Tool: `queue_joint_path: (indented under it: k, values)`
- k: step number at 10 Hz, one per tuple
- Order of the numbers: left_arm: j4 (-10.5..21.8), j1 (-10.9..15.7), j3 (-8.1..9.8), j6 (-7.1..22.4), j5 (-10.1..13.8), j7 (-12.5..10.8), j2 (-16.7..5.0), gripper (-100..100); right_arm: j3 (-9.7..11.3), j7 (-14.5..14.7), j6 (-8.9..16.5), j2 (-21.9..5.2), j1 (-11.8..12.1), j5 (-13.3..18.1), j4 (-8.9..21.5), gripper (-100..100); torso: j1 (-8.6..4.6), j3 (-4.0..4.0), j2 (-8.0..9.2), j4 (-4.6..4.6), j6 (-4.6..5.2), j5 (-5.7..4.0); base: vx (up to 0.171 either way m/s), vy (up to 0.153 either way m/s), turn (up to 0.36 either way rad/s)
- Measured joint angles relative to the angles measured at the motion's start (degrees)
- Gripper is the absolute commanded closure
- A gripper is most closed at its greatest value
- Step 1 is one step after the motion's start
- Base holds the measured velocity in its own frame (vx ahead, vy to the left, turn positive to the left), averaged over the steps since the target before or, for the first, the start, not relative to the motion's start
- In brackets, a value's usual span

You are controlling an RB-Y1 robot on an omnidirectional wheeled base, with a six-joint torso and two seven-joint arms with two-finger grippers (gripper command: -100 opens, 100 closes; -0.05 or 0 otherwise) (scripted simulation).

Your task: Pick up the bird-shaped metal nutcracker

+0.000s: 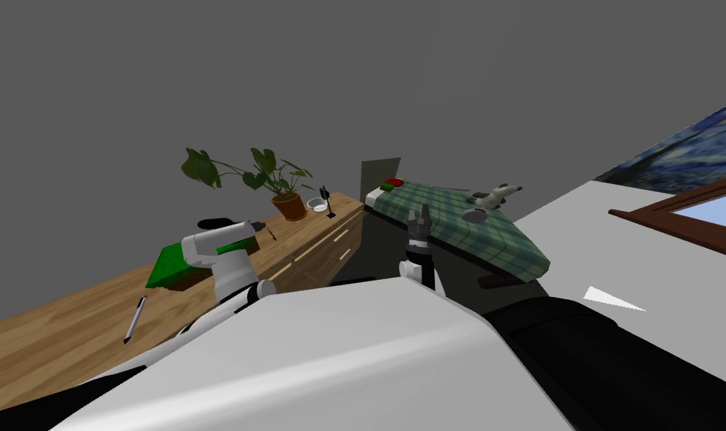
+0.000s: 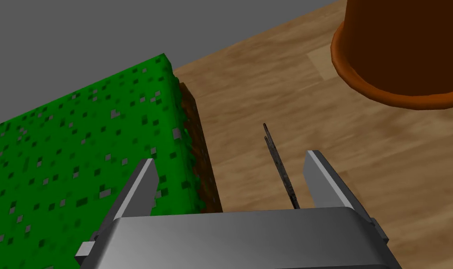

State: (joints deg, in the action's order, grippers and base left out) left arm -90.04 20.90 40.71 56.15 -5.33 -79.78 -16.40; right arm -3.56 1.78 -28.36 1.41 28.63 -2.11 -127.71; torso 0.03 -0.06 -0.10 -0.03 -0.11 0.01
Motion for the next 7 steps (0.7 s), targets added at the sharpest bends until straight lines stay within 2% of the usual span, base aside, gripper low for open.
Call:
queue_joint_path:
  k: [1,3,4,7]
  values:
    - [0.02,0.09,0.26,1.21,0.03,-0.15,-0.09,-100,0.00,0.00,0.00,0.00,0.00,0.00,0.00,0,0.01,0.03,0.06,0.01,-0.01,0.00,0.024,-0.007,-0.123]
    - [0.10,0.87,2.04,4.58,-0.83,-1.21,0.11,-100,0.00,0.00,0.00,0.00,0.00,0.00,0.00,0,0.01,0.02,0.03,0.01,-0.01,0.00,0.029,-0.002,-0.096]
    - [1.98,1.99,3.41,5.84,-1.26,-1.83,-0.58,-100,0.00,0.00,0.00,0.00,0.00,0.00,0.00,0,0.02,0.00,0.00,0.00,0.02,0.00,0.034,0.001,-0.053]
    - [2.81,3.16,6.01,10.41,-2.41,-3.18,-0.67,-100,0.00,0.00,0.00,0.00,0.00,0.00,0.00,0,0.01,-0.01,-0.02,0.00,0.00,0.00,0.036,-0.005,-0.077]
